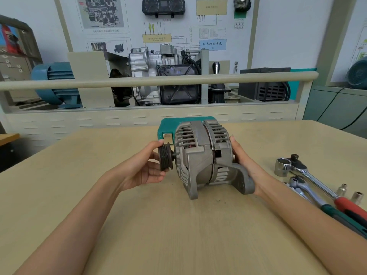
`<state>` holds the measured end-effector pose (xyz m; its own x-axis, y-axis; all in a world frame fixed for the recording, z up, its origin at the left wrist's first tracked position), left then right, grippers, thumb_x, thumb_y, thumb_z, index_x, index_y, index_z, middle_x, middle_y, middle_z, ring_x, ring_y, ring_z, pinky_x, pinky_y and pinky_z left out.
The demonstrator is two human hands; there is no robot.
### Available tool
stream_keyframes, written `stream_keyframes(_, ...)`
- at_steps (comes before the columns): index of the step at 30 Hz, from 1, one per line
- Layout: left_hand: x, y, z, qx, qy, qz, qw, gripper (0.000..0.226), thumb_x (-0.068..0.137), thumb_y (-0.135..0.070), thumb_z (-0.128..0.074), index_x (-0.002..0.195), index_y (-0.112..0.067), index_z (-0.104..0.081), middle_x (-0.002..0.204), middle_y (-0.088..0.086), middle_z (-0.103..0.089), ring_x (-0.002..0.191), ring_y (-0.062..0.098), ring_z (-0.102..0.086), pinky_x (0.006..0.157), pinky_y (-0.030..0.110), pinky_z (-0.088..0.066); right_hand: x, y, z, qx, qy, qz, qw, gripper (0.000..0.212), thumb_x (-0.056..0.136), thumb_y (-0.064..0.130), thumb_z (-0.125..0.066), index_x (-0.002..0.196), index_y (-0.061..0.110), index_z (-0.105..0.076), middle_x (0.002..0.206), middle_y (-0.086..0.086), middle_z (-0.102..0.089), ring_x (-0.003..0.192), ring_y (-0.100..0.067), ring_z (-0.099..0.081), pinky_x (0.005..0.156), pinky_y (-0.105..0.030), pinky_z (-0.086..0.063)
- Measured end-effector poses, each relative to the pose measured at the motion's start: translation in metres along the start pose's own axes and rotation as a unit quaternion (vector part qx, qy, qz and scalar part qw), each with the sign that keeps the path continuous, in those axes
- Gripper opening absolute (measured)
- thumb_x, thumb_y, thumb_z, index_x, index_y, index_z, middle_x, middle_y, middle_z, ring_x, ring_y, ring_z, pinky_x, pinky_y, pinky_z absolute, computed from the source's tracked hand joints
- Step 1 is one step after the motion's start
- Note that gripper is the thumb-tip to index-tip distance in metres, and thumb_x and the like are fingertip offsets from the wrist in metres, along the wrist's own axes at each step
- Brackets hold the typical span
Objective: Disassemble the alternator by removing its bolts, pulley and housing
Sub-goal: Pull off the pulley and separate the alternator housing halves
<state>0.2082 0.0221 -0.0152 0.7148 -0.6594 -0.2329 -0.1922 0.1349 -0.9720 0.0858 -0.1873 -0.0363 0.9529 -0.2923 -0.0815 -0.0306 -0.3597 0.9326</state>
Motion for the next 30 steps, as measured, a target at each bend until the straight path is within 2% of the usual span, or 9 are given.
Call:
stream_keyframes(4, -0.0029, -0.0001, -0.0017, -0.005, 0.054, -0.047, 0.997, 0.068, 0.069, -0.05, -0.069, 0.123, -0.013, -0.052, 0.104, 0.012, -0.064, 0.082, 0.02, -0.069, 0.074, 0.033, -0.058, 0.0003, -0.0004, -0.0001, 0.006, 0.007, -0.001, 1.0, 0.071, 0.057, 0.064, -0.063, 0.114, 0.021, -0.063, 0.104, -0.012, -0.071, 0.085, -0.023, -0.07, 0.08, -0.038, -0.055)
stream_keyframes(7, -0.003, -0.0021, -0.0014, 0.008, 0.046, -0.116, 0.992, 0.073, 0.066, -0.02, -0.079, 0.13, -0.021, -0.044, 0.116, 0.009, -0.057, 0.098, 0.018, -0.065, 0.077, 0.026, -0.056, 0.0005, -0.0008, -0.0002, 0.006, 0.007, -0.001, 1.0, 0.071, 0.057, 0.064, -0.063, 0.113, 0.021, -0.064, 0.105, -0.012, -0.071, 0.088, -0.024, -0.069, 0.086, -0.04, -0.053)
stream_keyframes(12, -0.0028, -0.0039, 0.0049, 0.003, 0.035, -0.092, 0.995, 0.058, 0.059, -0.028, -0.076, 0.111, -0.018, -0.053, 0.109, 0.014, -0.062, 0.08, 0.016, -0.071, 0.065, 0.024, -0.057, 0.0001, -0.0007, 0.001, 0.011, 0.002, 0.0, 1.0, 0.07, 0.052, 0.062, -0.067, 0.108, 0.02, -0.064, 0.102, -0.012, -0.072, 0.084, -0.023, -0.071, 0.079, -0.037, -0.056)
stream_keyframes(15, -0.0002, 0.0015, 0.003, 0.01, 0.007, -0.015, 1.0, 0.051, 0.079, -0.054, -0.062, 0.101, -0.01, -0.052, 0.078, 0.012, -0.063, 0.053, 0.014, -0.06, 0.047, 0.021, -0.051, 0.0004, -0.0009, 0.0004, 0.01, 0.004, -0.004, 1.0, 0.073, 0.053, 0.063, -0.066, 0.111, 0.018, -0.064, 0.105, -0.013, -0.071, 0.091, -0.025, -0.068, 0.092, -0.041, -0.051)
stream_keyframes(18, -0.0005, 0.0037, 0.003, -0.013, -0.003, 0.011, 1.0, 0.052, 0.089, -0.058, -0.048, 0.1, -0.007, -0.05, 0.062, 0.011, -0.063, 0.044, 0.015, -0.054, 0.043, 0.021, -0.049, 0.0, -0.0007, 0.0004, 0.001, -0.001, -0.007, 1.0, 0.074, 0.056, 0.064, -0.064, 0.117, 0.021, -0.062, 0.109, -0.013, -0.07, 0.094, -0.025, -0.068, 0.089, -0.04, -0.052)
stream_keyframes(21, -0.0045, 0.002, 0.0006, -0.033, 0.008, -0.011, 0.999, 0.055, 0.083, -0.058, -0.055, 0.104, -0.007, -0.053, 0.067, 0.011, -0.064, 0.049, 0.017, -0.057, 0.048, 0.024, -0.053, -0.0011, -0.0004, -0.0003, 0.004, -0.006, -0.004, 1.0, 0.076, 0.058, 0.063, -0.062, 0.122, 0.021, -0.059, 0.111, -0.013, -0.069, 0.096, -0.026, -0.067, 0.086, -0.04, -0.053)
stream_keyframes(23, -0.0066, 0.0, -0.0017, -0.061, 0.038, -0.025, 0.997, 0.057, 0.073, -0.054, -0.063, 0.109, -0.01, -0.055, 0.087, 0.014, -0.062, 0.065, 0.021, -0.064, 0.057, 0.029, -0.058, -0.0021, 0.0001, -0.0008, 0.005, -0.007, -0.006, 1.0, 0.077, 0.058, 0.062, -0.062, 0.121, 0.02, -0.058, 0.11, -0.013, -0.069, 0.094, -0.026, -0.067, 0.085, -0.04, -0.054)
stream_keyframes(26, -0.0091, -0.0028, -0.0003, -0.067, 0.055, -0.058, 0.995, 0.052, 0.072, -0.026, -0.076, 0.118, -0.021, -0.051, 0.115, 0.012, -0.054, 0.093, 0.025, -0.062, 0.065, 0.033, -0.059, -0.0037, 0.0002, -0.0008, 0.005, -0.008, -0.011, 1.0, 0.075, 0.056, 0.062, -0.063, 0.118, 0.02, -0.059, 0.104, -0.013, -0.071, 0.089, -0.025, -0.069, 0.08, -0.037, -0.056)
stream_keyframes(30, -0.0082, -0.0036, 0.0051, -0.011, 0.025, -0.082, 0.996, 0.037, 0.083, -0.011, -0.064, 0.114, -0.024, -0.049, 0.107, 0.007, -0.062, 0.081, 0.017, -0.068, 0.06, 0.028, -0.057, -0.0031, -0.0002, -0.0012, 0.005, -0.01, -0.014, 1.0, 0.083, 0.053, 0.063, -0.066, 0.123, 0.019, -0.058, 0.109, -0.014, -0.07, 0.096, -0.027, -0.067, 0.093, -0.043, -0.049)
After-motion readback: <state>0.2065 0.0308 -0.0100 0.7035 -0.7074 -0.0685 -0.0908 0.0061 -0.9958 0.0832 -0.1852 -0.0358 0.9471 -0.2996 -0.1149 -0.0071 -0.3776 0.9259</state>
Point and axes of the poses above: each hand's wrist, its own x-axis towards the middle knuckle, its own z-axis out of the back of the hand, y = z × x, the point moved 3 cm from there along x, towards the middle knuckle
